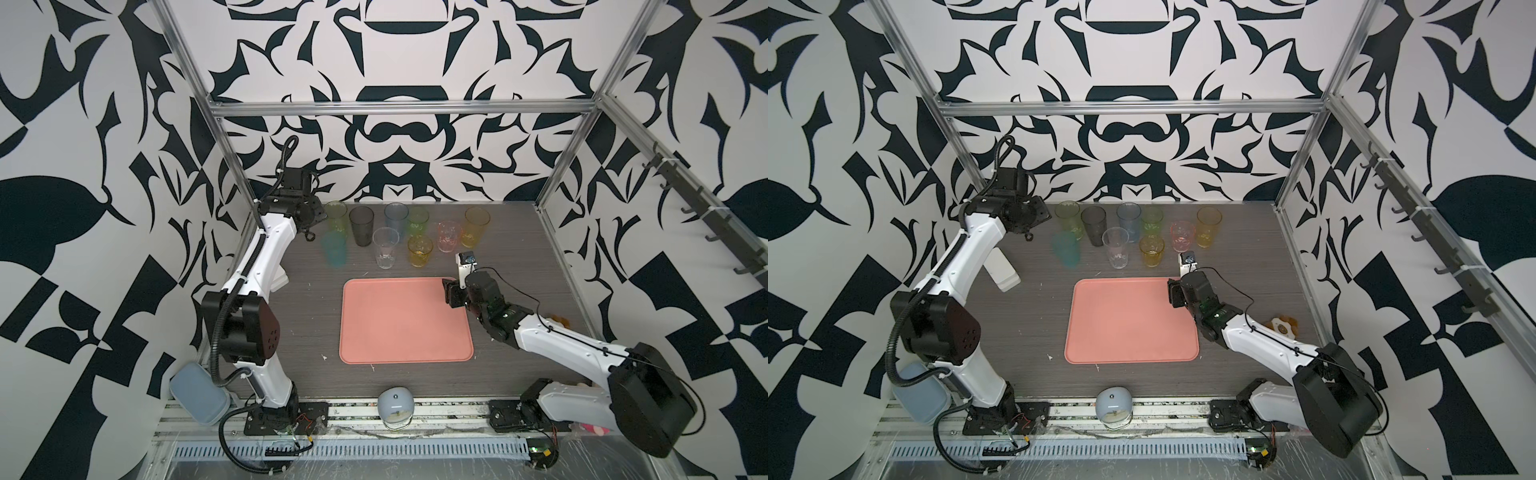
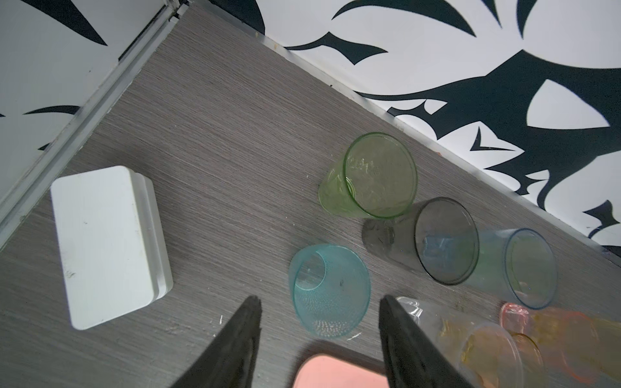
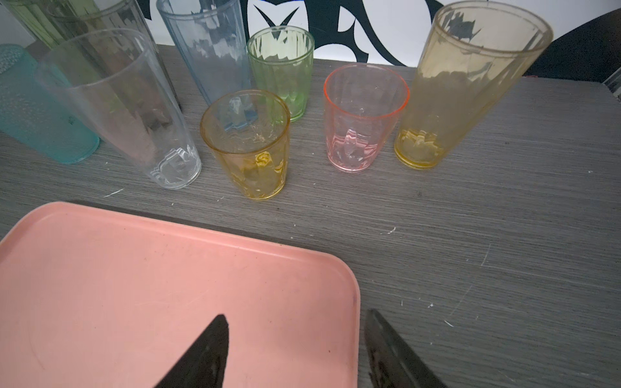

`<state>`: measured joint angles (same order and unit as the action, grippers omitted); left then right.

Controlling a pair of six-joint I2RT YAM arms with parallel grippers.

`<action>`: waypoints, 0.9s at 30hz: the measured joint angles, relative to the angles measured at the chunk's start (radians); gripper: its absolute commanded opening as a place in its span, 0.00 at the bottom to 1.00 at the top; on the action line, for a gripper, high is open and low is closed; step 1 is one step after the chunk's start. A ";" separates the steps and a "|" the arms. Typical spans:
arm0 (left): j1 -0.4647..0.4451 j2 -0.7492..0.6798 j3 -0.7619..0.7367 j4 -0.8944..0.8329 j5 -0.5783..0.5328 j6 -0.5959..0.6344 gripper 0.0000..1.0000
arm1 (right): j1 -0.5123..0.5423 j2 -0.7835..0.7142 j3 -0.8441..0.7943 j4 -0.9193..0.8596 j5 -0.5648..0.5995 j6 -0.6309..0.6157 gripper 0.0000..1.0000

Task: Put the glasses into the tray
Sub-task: 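Release the tray and move the left gripper over the tall green glass, then lower the left gripper around the tall green glass and close it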

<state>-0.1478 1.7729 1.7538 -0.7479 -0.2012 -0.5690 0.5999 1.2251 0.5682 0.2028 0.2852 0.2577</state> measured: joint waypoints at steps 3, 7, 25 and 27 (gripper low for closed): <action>0.004 0.070 0.055 -0.010 0.007 0.000 0.60 | 0.000 0.002 0.000 0.000 0.006 0.000 0.67; 0.004 0.166 0.145 -0.051 0.019 0.002 0.61 | 0.000 0.019 0.002 -0.002 0.017 -0.001 0.68; 0.008 0.391 0.388 -0.150 0.031 0.029 0.60 | 0.000 0.160 0.082 -0.023 0.056 -0.023 0.66; 0.008 0.410 0.401 -0.156 0.038 0.032 0.59 | 0.000 0.160 0.085 -0.023 0.055 -0.023 0.66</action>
<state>-0.1394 2.1826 2.1548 -0.9035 -0.1635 -0.5365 0.5999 1.3849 0.6537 0.1802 0.3397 0.2352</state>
